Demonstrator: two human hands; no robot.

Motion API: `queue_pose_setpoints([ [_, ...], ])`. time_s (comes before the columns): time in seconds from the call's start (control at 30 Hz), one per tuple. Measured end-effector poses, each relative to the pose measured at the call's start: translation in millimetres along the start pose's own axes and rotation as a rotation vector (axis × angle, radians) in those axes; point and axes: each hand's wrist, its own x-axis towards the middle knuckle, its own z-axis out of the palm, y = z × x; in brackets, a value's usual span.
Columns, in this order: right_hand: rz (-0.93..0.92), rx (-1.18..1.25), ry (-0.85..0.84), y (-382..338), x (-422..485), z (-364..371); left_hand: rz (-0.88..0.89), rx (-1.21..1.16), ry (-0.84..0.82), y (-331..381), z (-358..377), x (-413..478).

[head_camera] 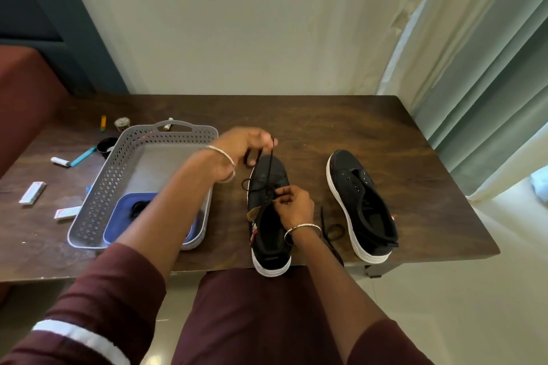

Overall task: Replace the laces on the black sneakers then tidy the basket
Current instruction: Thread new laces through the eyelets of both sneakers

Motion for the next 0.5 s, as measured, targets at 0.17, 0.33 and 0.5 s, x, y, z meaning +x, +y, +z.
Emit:
queue_pose_setpoints([
  [0.17,0.003,-0.007,0.009,0.4,-0.1,0.4,-0.007,-0.408,-0.032,20.3,-3.3,-4.5],
  [0.33,0.0,-0.004,-0.004,1.1,-0.3,-1.2,-0.121,0.96,0.041,-63.4,-3.0,24.8],
  [0.5,0.006,0.024,-0.012,2.0,-0.1,-0.2,-0.087,1.121,0.014,-85.8,-4.9,24.8],
])
